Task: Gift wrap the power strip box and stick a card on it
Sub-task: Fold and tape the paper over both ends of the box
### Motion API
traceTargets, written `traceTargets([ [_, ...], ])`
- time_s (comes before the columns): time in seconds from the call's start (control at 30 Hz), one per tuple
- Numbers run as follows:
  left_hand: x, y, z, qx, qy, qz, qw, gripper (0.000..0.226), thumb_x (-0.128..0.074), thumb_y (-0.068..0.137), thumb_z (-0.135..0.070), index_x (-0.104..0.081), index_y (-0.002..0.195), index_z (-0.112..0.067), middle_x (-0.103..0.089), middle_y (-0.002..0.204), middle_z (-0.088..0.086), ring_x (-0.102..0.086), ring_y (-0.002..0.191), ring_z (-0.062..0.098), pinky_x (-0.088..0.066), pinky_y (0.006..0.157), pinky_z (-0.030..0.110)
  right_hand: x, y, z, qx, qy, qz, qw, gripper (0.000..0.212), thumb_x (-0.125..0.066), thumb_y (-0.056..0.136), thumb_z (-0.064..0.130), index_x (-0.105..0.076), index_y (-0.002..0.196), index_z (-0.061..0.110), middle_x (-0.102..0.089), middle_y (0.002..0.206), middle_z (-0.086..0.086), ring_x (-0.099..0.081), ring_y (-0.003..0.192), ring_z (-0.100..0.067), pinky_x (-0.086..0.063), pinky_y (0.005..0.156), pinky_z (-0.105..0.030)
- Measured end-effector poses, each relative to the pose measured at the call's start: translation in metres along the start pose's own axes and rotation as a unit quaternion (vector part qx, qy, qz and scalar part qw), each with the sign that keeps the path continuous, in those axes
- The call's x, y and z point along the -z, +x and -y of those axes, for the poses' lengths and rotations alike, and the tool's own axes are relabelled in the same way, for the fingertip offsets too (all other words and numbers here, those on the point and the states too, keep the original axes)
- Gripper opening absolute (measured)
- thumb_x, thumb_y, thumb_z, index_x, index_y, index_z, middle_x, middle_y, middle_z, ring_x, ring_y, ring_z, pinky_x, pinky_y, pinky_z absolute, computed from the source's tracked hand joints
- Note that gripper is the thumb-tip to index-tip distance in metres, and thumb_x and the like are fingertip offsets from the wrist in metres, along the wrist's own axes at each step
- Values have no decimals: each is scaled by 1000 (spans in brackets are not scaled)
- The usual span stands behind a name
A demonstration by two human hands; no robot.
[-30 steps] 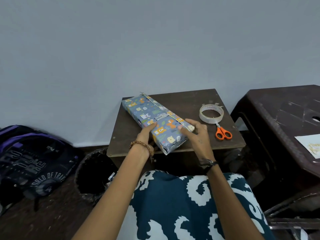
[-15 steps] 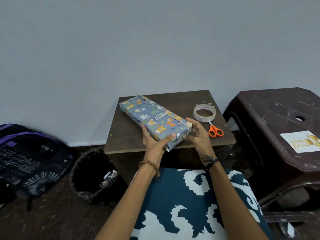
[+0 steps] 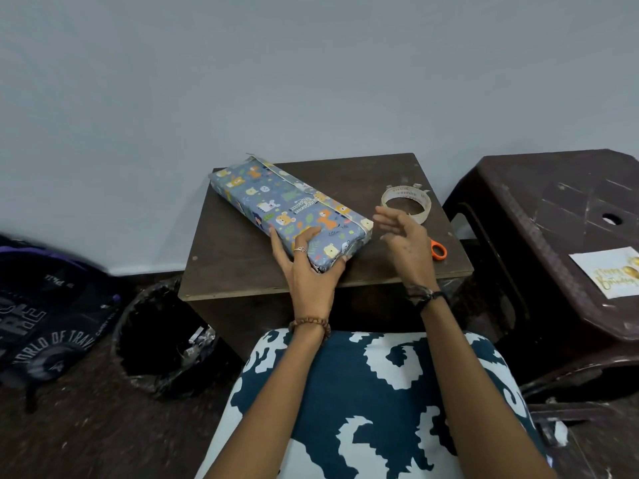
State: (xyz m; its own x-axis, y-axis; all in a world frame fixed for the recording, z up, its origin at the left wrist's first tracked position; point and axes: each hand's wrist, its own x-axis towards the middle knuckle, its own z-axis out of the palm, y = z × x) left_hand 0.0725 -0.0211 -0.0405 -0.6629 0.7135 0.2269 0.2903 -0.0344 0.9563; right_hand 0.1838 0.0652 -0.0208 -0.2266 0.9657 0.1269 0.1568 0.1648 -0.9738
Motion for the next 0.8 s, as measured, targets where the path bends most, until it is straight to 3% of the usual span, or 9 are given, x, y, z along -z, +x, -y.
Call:
traceTargets([
  [0.13,4,-3,0,-5,-18,-8,1000,50,-80,66,-3,-58,104,-28,-7,152,0,-22,139,10,-28,103,6,-6,9,13,-192,141,41,970,34,-48,92,18,-56,124,9,-58,121,-9,-56,109,-20,-46,84,-30],
  [0.23,8,-6,-1,-9,-32,-3,999,51,-79,66,-1,-58,102,-29,-9,151,0,-27,137,9,-30,102,4,-17,1,11,-232,201,69,949,38,-37,98,38,-61,116,14,-63,117,-10,-61,102,-24,-49,88,-38],
  [0.33,12,-7,-4,0,-44,2,999,51,-79,66,-2,-57,102,-31,-9,151,-2,-27,136,8,-31,104,9,-25,-7,9,-229,268,75,933,37,-36,99,31,-58,120,10,-64,112,-10,-63,93,-22,-52,83,-35],
  [0.47,18,-7,-7,-4,-76,-11,997,53,-79,67,-1,-56,101,-34,-11,149,-3,-33,130,2,-33,98,1,-19,-14,4,-163,339,137,916,47,-41,92,27,-47,135,11,-62,119,-9,-62,100,-21,-54,81,-29],
  [0.57,21,-8,-7,-6,-80,-14,997,53,-80,66,-1,-57,102,-33,-12,150,-1,-33,132,4,-33,101,6,-19,-18,3,-130,311,162,927,59,-49,78,22,-46,135,10,-63,117,-5,-63,99,-16,-53,80,-26],
  [0.63,22,-8,-7,-7,-80,-17,997,53,-80,66,-1,-57,102,-33,-14,148,-2,-33,132,4,-34,104,11,-21,-20,2,-112,292,159,936,57,-54,80,18,-46,135,9,-65,115,-3,-65,99,-14,-55,79,-24],
  [0.8,22,-7,-8,-5,-82,-26,996,53,-78,67,3,-57,103,-30,-14,149,1,-33,132,6,-35,97,3,-23,-20,0,-98,290,139,942,42,-50,92,6,-48,134,8,-70,109,0,-66,97,-12,-57,76,-22],
])
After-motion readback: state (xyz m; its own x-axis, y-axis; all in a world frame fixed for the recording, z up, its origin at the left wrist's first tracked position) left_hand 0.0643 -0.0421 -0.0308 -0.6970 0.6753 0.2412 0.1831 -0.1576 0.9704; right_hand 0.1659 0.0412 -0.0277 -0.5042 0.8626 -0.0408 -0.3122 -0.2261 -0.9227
